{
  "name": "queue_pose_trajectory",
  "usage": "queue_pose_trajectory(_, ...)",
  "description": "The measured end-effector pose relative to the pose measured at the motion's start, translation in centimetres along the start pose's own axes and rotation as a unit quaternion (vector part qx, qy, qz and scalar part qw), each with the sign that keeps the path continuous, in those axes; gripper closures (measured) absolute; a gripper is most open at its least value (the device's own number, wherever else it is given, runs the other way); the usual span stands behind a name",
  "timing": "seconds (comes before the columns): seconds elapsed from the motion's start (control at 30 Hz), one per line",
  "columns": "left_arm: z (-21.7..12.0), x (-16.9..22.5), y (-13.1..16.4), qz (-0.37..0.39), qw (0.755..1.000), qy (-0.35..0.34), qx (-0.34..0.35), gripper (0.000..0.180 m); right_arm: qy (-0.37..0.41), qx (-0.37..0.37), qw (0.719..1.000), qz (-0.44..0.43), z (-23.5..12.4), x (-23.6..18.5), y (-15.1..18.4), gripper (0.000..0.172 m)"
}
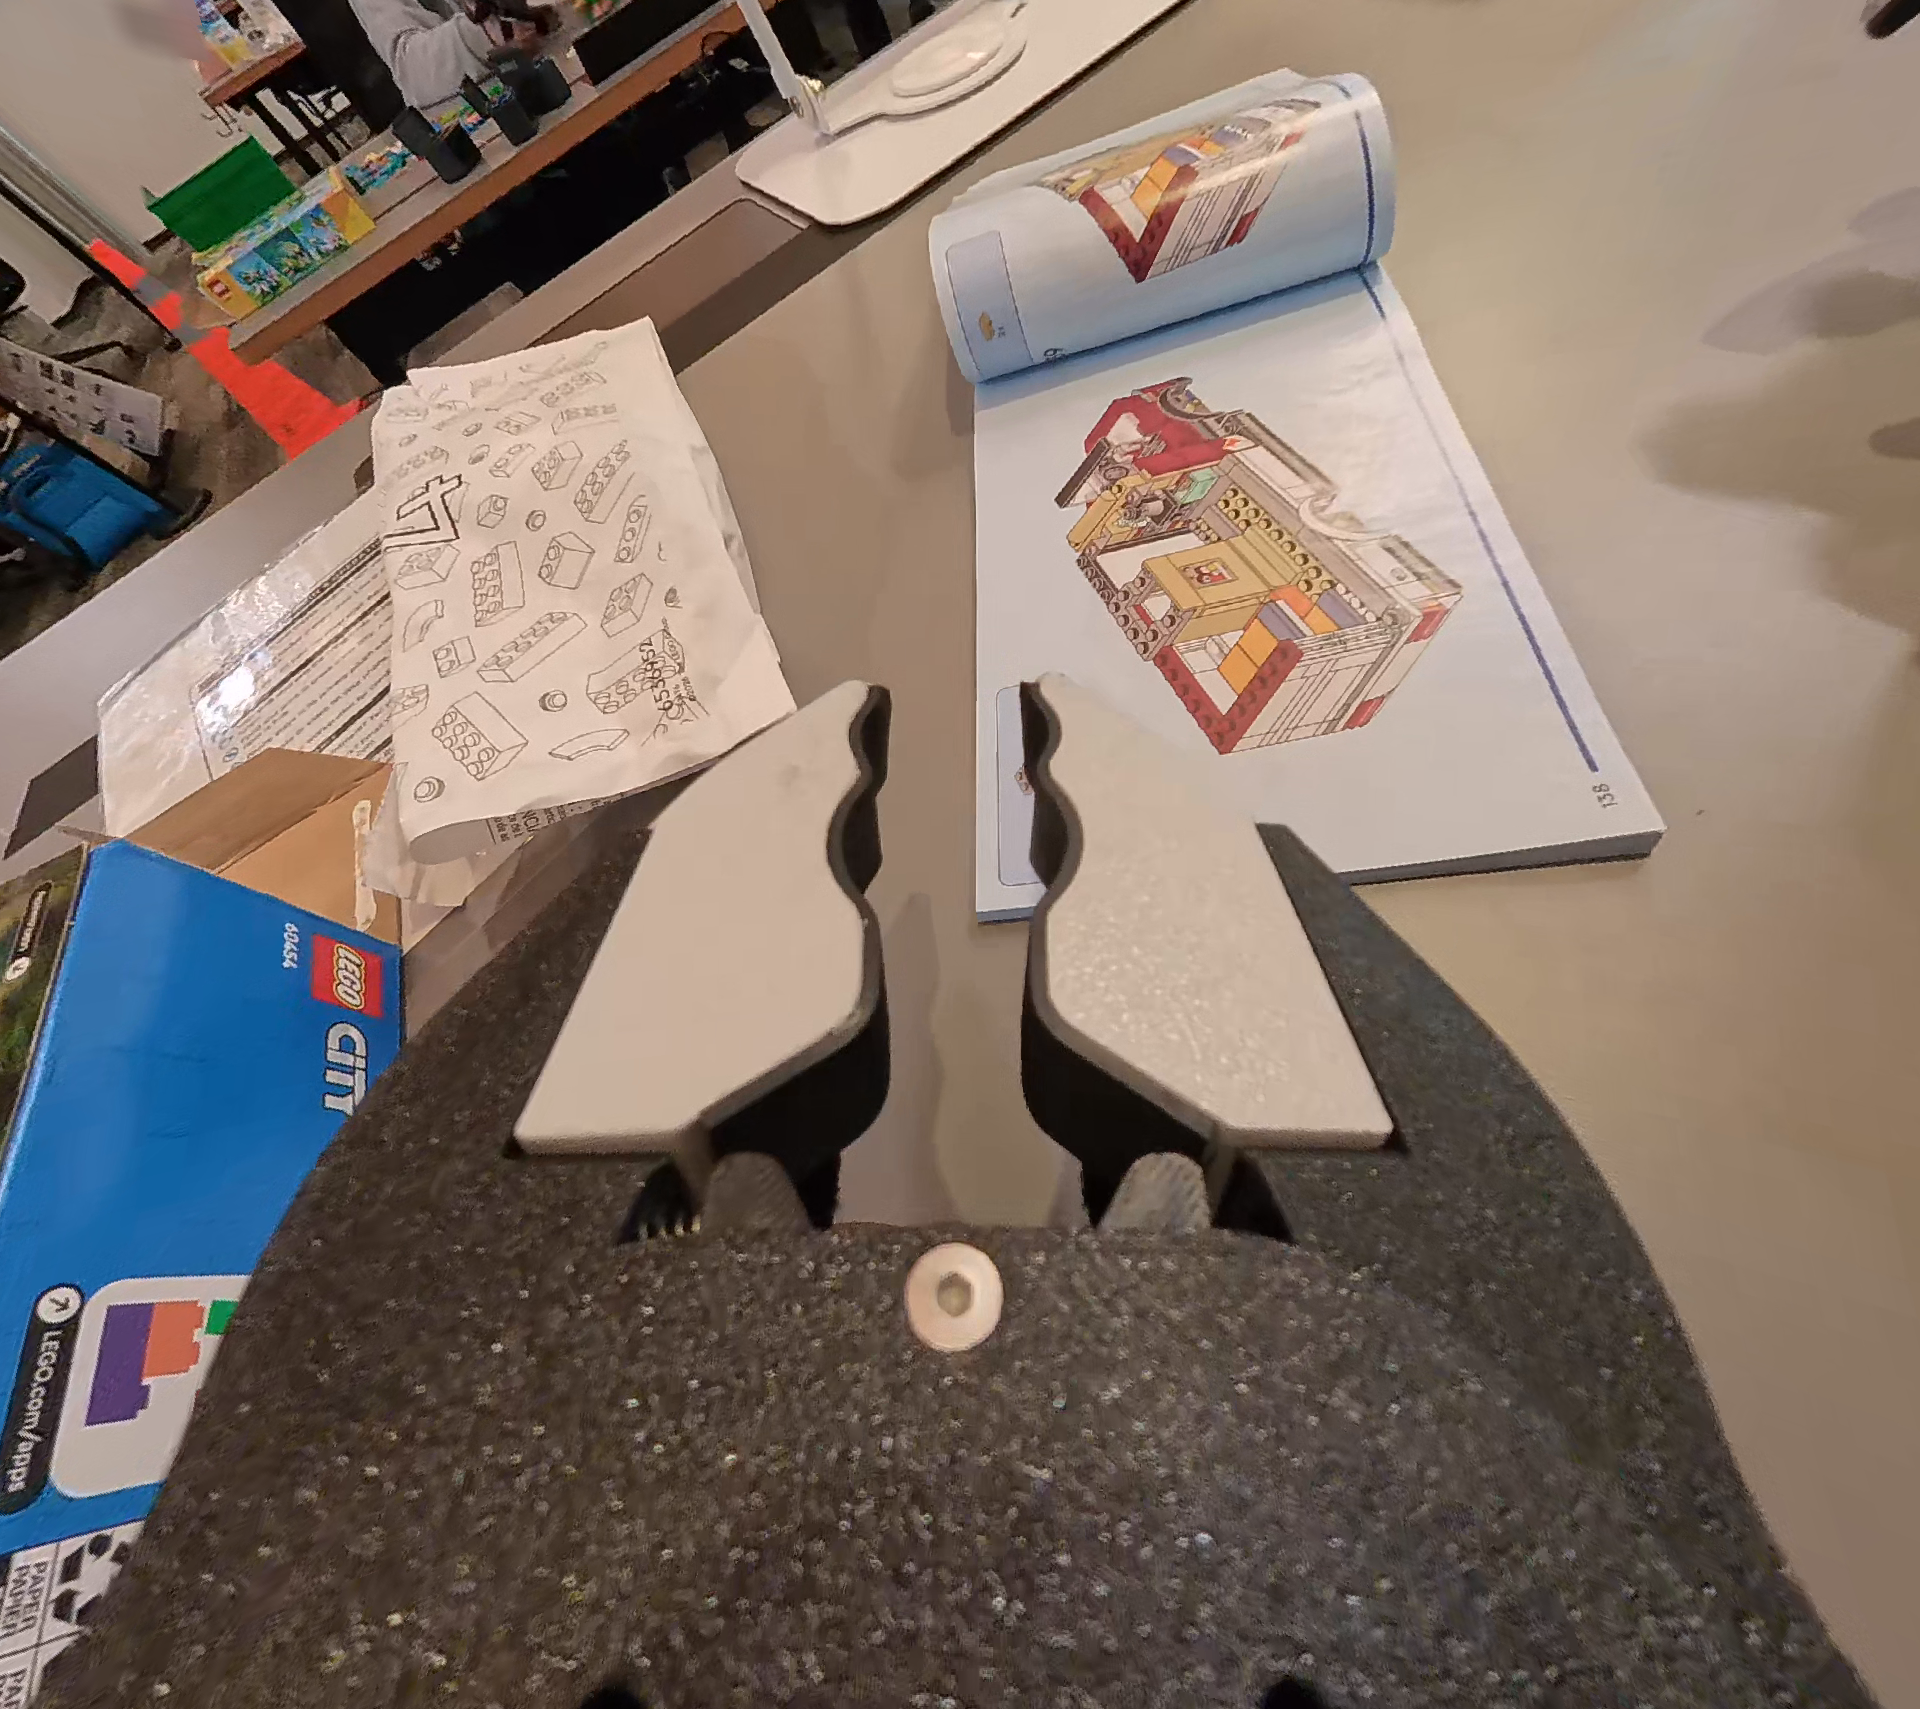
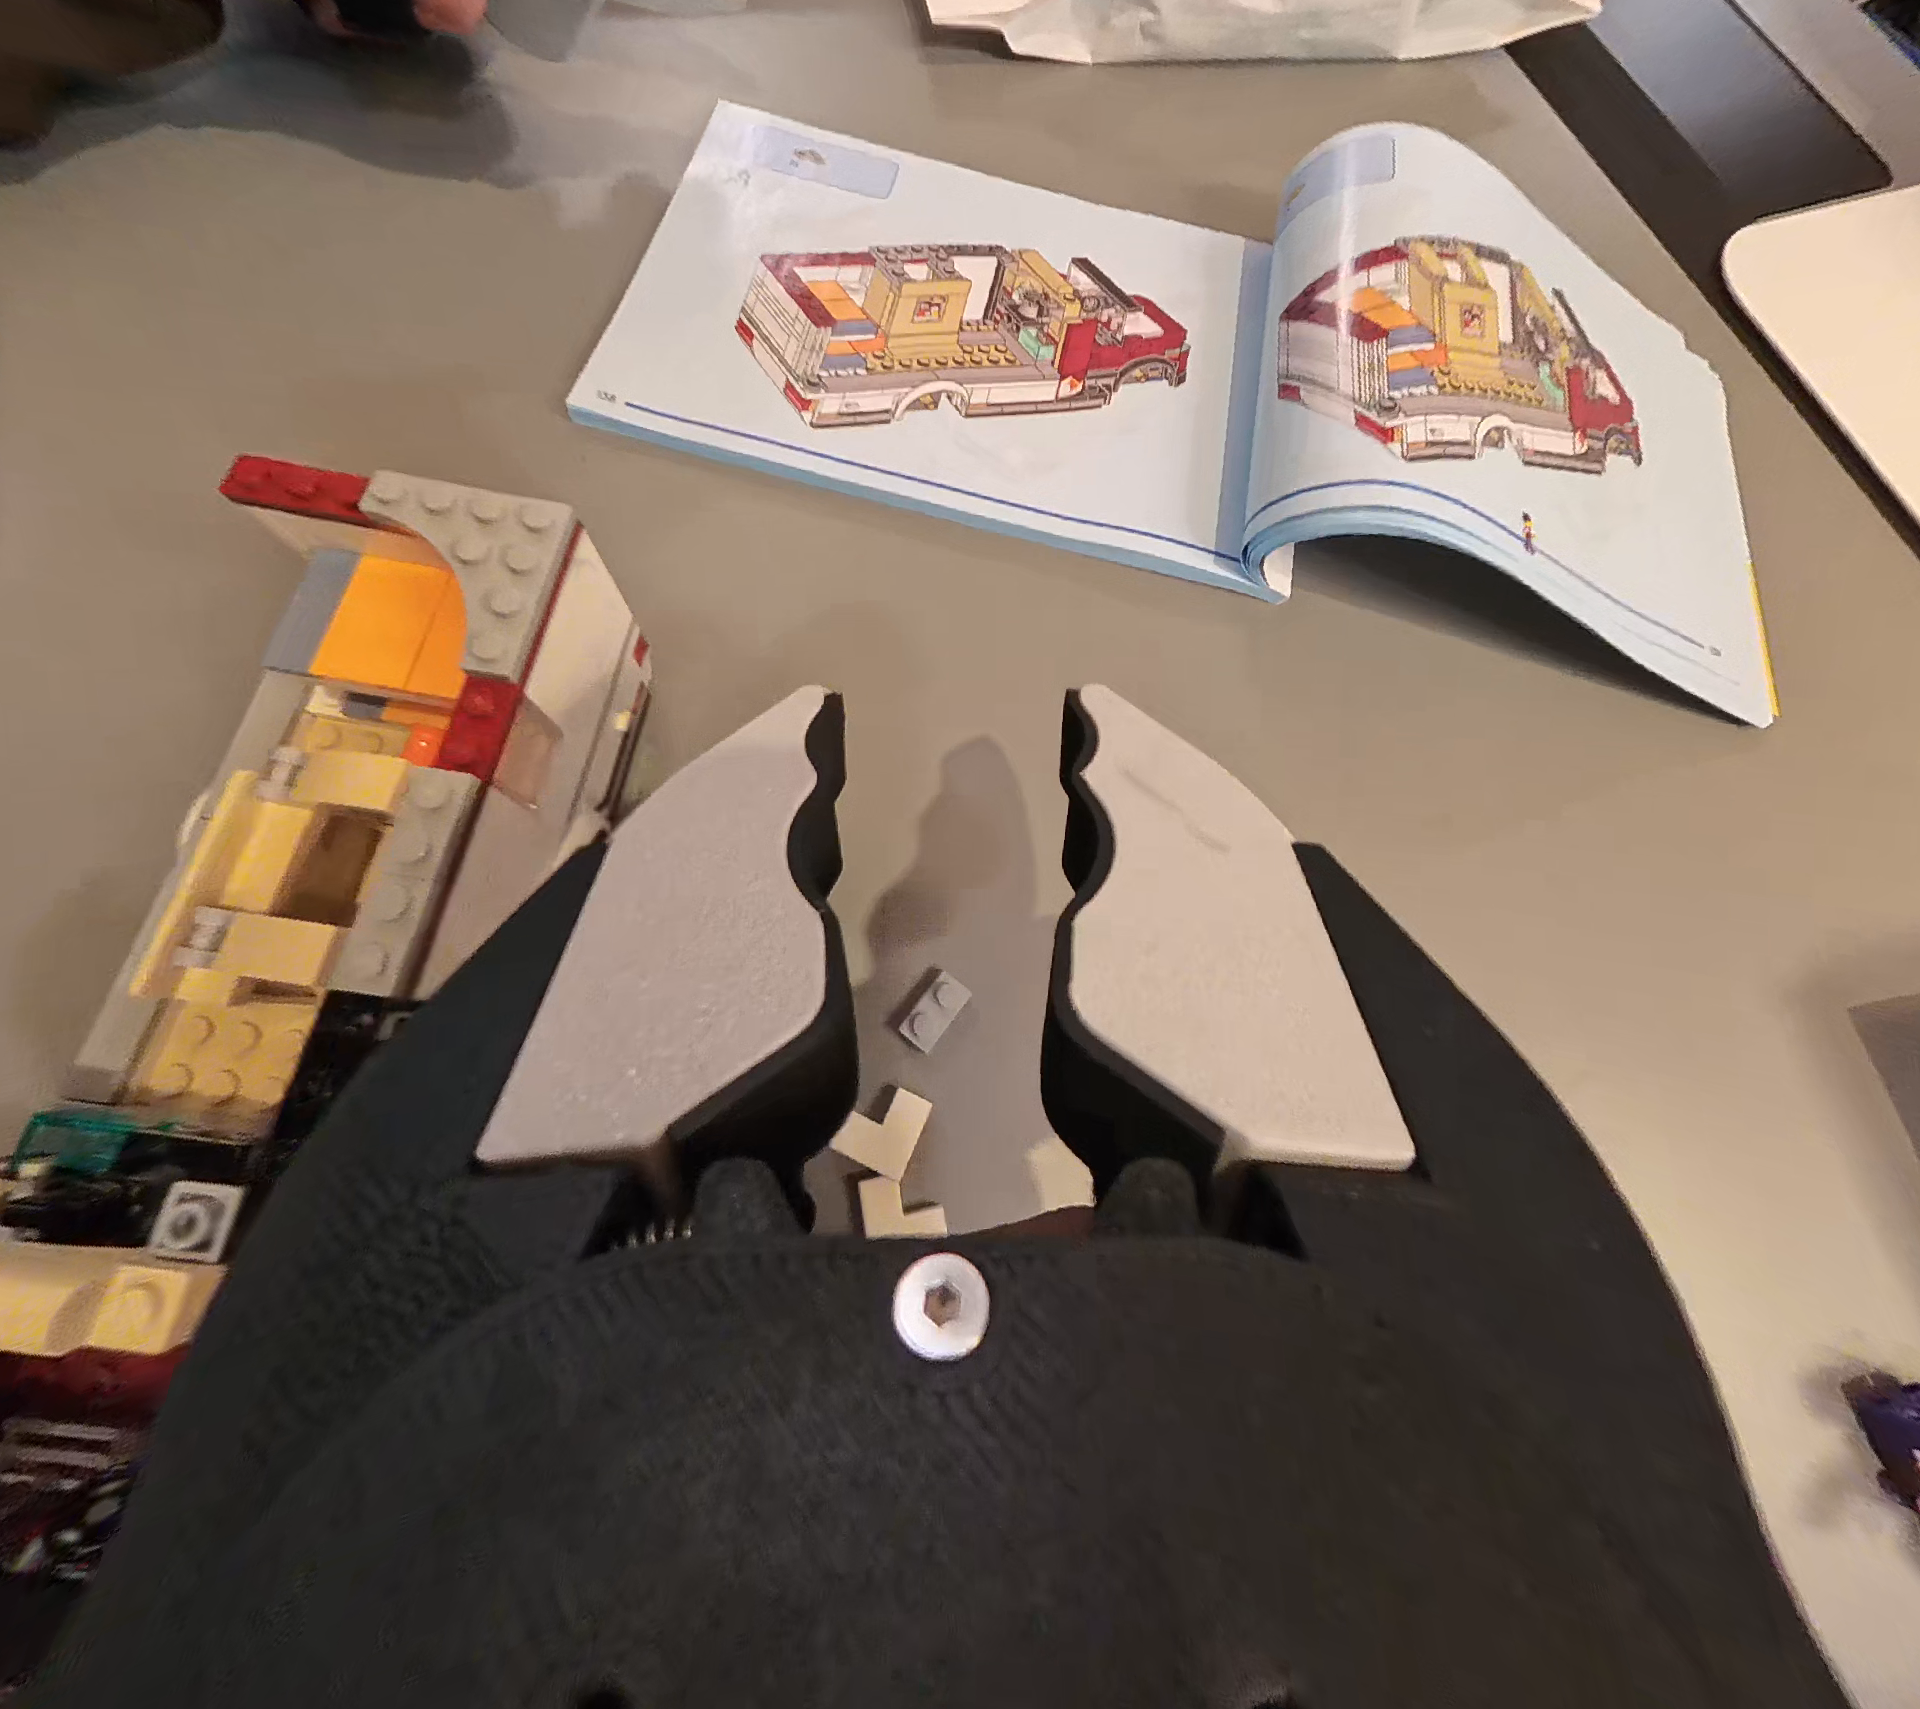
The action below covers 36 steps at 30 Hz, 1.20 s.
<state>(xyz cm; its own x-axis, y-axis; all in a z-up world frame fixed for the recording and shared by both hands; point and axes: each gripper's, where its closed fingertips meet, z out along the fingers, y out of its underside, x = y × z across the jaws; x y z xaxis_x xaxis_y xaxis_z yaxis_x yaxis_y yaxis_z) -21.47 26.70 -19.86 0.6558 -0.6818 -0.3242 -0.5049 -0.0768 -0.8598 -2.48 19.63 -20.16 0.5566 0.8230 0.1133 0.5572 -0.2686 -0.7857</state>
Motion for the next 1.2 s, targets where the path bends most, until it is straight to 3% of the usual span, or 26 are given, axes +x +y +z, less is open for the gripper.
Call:
queue_pose_trajectory(0.43, 0.4, -0.5, 2.1, 0.003, 0.998, -0.014, -0.064, 0.156, 0.004, -0.025, 1.000, 0.003, 1.3, 0.3, 1.7, 0.132)
queue_pose_trajectory(1.2, 0.5, -0.4, 2.3, 0.005, 0.998, -0.009, -0.069, 0.156, 0.006, -0.035, 0.999, 0.001, 1.6, 0.4, 2.2, 0.132)
